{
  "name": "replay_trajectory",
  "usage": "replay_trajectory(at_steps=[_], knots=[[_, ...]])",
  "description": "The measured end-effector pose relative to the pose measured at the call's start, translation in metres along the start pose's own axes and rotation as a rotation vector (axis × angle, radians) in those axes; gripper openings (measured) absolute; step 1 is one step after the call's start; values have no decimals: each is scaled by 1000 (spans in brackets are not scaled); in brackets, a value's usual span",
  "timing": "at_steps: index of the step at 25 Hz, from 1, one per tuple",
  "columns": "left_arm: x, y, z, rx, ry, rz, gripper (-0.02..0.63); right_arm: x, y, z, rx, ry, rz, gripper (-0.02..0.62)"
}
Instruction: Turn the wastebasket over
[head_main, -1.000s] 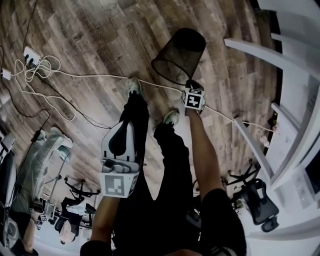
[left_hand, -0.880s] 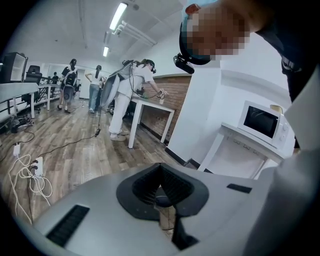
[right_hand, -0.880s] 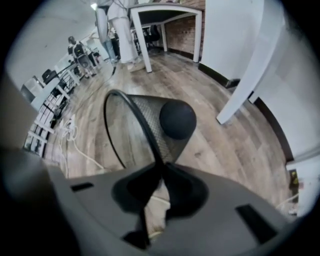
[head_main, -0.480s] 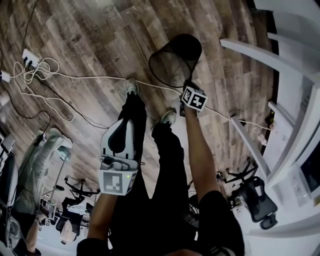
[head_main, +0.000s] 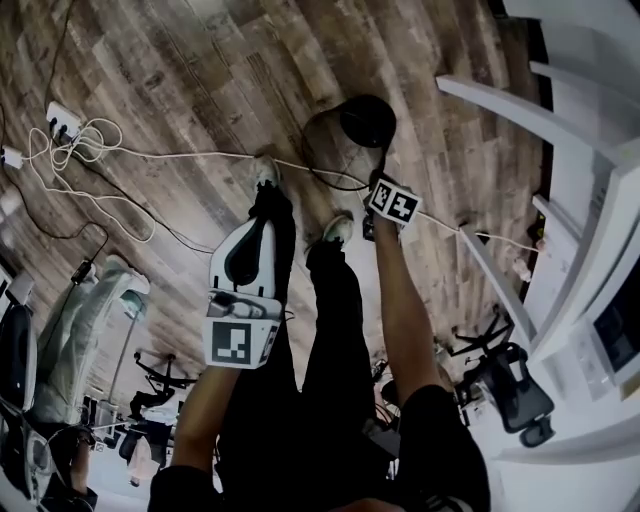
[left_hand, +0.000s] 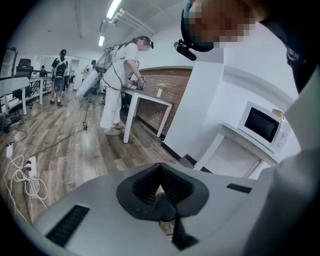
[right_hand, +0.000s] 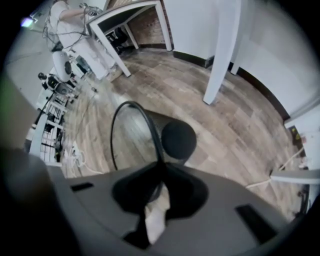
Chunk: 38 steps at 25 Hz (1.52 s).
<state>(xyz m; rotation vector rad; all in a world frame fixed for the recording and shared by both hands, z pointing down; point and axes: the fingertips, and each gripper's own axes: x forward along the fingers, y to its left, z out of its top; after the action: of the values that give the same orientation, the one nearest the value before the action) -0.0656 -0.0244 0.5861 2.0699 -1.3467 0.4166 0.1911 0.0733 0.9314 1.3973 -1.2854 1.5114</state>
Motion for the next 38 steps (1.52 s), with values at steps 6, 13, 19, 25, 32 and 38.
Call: replay_trajectory(at_steps=[6,13,19,25,32,38], knots=[[15,10,-19,-28,94,-43,35,-23,10,-17,10,43,14,59],[47,30,-82,-75,275,-44,165,-60,43,-16,-2,40,79,60],[81,63,-139,-82,398,2,196,-94,79,-7,5,24,190,60],[107,100,-186,-58,520,38,230,-113,112,6,-55,13,274,60],[116,126,-204,-110,569,79,71,-117,134,17,-97,23,316,60],[116,137,-199,-166,552,80,61,-90,136,26,-71,44,312,59]])
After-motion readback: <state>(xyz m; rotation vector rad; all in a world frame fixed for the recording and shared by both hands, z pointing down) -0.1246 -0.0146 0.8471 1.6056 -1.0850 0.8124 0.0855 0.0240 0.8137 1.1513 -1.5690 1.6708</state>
